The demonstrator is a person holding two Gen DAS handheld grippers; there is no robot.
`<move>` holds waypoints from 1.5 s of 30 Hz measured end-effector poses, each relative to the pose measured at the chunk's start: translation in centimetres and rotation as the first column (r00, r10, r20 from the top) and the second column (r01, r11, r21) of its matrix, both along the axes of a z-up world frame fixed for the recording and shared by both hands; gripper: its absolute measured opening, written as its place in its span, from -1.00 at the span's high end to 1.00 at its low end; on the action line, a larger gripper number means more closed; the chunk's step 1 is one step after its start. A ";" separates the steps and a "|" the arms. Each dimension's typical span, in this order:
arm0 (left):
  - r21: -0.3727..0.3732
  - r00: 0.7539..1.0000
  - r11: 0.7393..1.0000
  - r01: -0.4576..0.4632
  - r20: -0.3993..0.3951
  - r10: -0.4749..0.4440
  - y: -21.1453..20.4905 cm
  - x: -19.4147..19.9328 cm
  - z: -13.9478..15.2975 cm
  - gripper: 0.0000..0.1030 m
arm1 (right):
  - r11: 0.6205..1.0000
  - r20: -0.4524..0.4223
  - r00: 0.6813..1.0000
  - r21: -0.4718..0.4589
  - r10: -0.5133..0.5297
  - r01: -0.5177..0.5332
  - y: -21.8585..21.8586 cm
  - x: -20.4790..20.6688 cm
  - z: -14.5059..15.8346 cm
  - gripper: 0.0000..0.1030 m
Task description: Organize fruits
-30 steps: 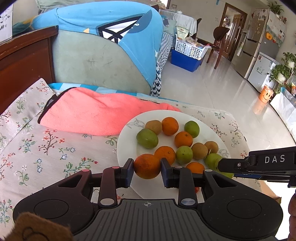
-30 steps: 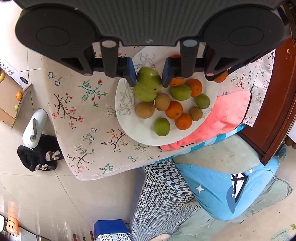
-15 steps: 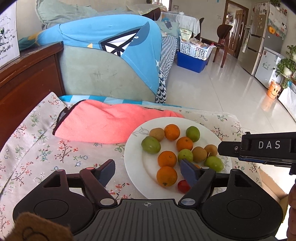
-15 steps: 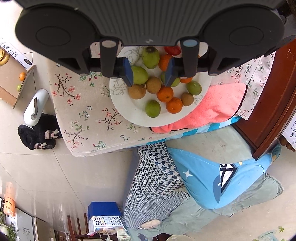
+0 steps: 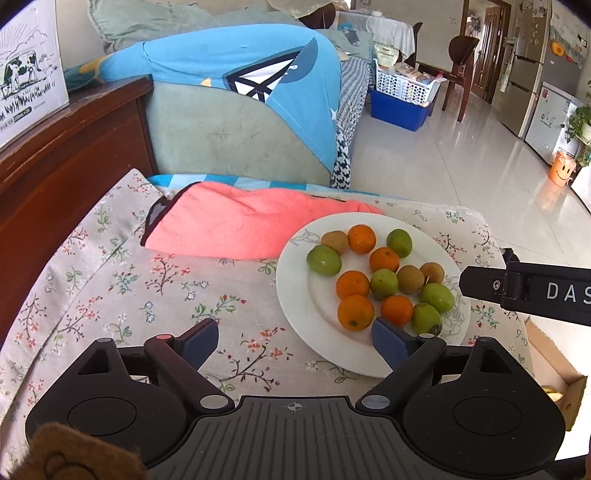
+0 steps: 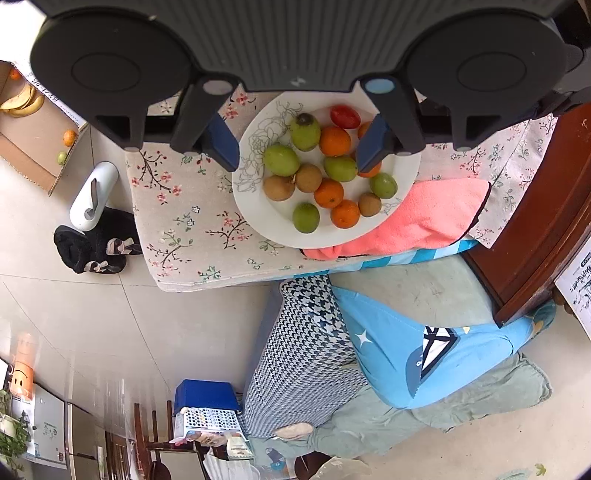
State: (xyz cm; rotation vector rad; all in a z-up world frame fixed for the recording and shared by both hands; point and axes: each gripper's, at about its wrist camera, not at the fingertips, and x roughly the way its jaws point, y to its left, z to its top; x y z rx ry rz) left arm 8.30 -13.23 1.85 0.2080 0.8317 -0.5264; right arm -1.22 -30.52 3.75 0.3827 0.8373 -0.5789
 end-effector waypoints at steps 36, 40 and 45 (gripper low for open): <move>0.137 0.996 0.988 -0.072 -0.046 0.079 0.4 1.1 -0.6 -0.84 | 0.987 -0.229 0.972 -0.160 -0.059 0.022 2.0 0.5 -3.0 -0.91; 0.146 0.995 0.986 -0.076 -0.050 0.084 0.4 1.3 -0.7 -0.84 | 0.984 -0.246 0.968 -0.177 -0.045 0.001 2.4 0.8 -3.3 -0.92; 0.154 0.994 0.985 -0.082 -0.054 0.092 0.3 1.5 -0.9 -0.84 | 0.981 -0.262 0.964 -0.193 -0.041 -0.010 2.6 1.1 -3.6 -0.92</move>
